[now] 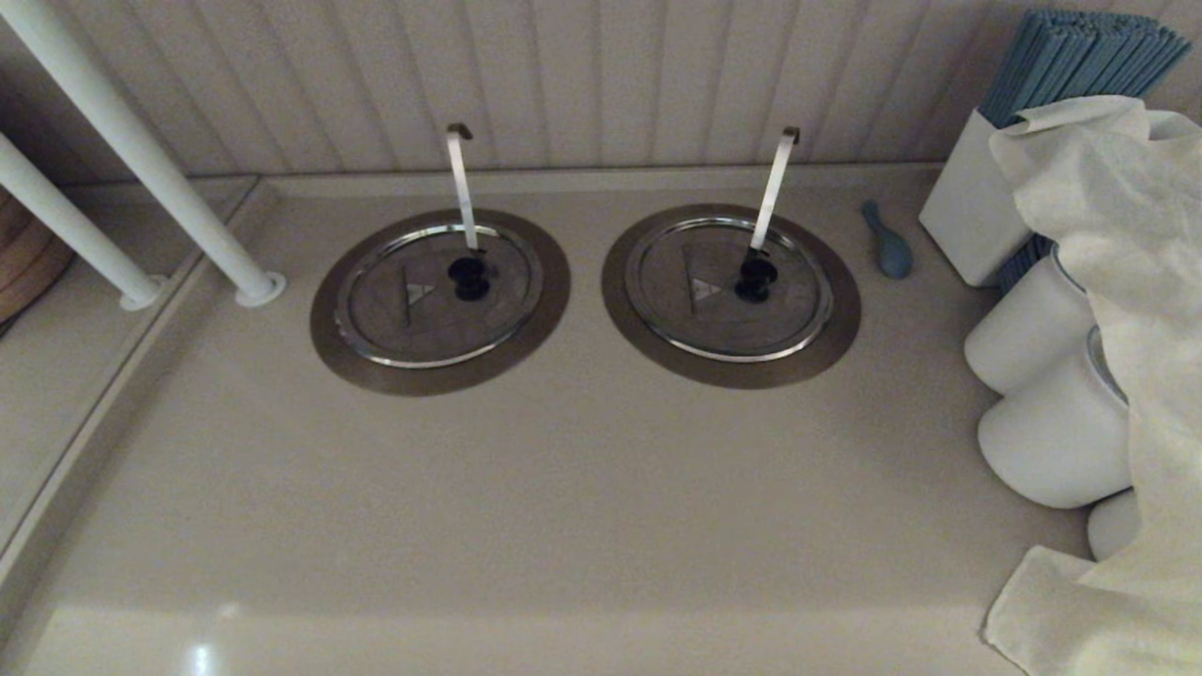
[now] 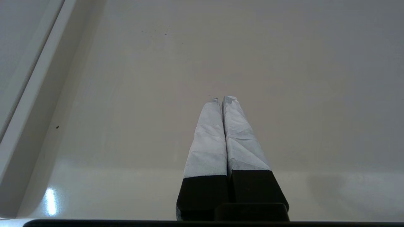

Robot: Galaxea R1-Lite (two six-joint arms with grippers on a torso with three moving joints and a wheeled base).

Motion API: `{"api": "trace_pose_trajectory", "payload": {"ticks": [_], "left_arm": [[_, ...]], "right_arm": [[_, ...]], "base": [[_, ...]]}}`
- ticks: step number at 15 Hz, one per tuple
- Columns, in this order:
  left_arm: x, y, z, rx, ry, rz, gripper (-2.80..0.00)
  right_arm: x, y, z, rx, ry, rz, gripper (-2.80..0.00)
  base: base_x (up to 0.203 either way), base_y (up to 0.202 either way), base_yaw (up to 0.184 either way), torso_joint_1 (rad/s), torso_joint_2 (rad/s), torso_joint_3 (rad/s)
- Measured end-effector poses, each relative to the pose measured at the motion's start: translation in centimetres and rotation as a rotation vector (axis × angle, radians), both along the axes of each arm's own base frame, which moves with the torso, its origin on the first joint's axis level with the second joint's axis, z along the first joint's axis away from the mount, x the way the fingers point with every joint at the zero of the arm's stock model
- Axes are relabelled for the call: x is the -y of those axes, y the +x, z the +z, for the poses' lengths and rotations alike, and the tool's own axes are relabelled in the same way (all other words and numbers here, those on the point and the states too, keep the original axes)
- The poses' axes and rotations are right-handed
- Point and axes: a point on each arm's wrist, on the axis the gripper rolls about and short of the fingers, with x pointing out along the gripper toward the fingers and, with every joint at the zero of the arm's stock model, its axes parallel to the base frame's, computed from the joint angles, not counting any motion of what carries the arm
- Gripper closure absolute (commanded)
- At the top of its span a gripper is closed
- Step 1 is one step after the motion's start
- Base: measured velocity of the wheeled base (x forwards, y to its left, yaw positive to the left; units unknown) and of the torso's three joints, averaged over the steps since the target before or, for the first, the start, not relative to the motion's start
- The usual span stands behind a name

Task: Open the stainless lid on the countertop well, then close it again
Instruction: Open the lid

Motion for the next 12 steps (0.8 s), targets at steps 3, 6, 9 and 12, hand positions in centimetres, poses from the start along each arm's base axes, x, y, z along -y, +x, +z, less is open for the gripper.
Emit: {"api": "trace_pose_trajectory", "payload": {"ticks": [3,6,9,12], "left_arm": [[0.0,0.0,0.0,0.000,0.000,0.000,0.00],[0.0,0.0,0.0,0.000,0.001,0.000,0.00],[0.0,0.0,0.0,-0.001,0.003,0.003,0.00],[0.0,-0.6,1.9,0.065,-0.001,0.008,0.00]], "right_arm": [[0.0,0.0,0.0,0.000,0.000,0.000,0.00],[0.0,0.0,0.0,0.000,0.000,0.000,0.00],[0.0,0.0,0.0,0.000,0.000,0.000,0.00],[0.0,0.0,0.0,0.000,0.000,0.000,0.00]], "base": [[0.000,0.000,0.000,0.000,0.00,0.000],[0.000,0.000,0.000,0.000,0.00,0.000],[0.000,0.000,0.000,0.000,0.00,0.000],[0.000,0.000,0.000,0.000,0.00,0.000]]}}
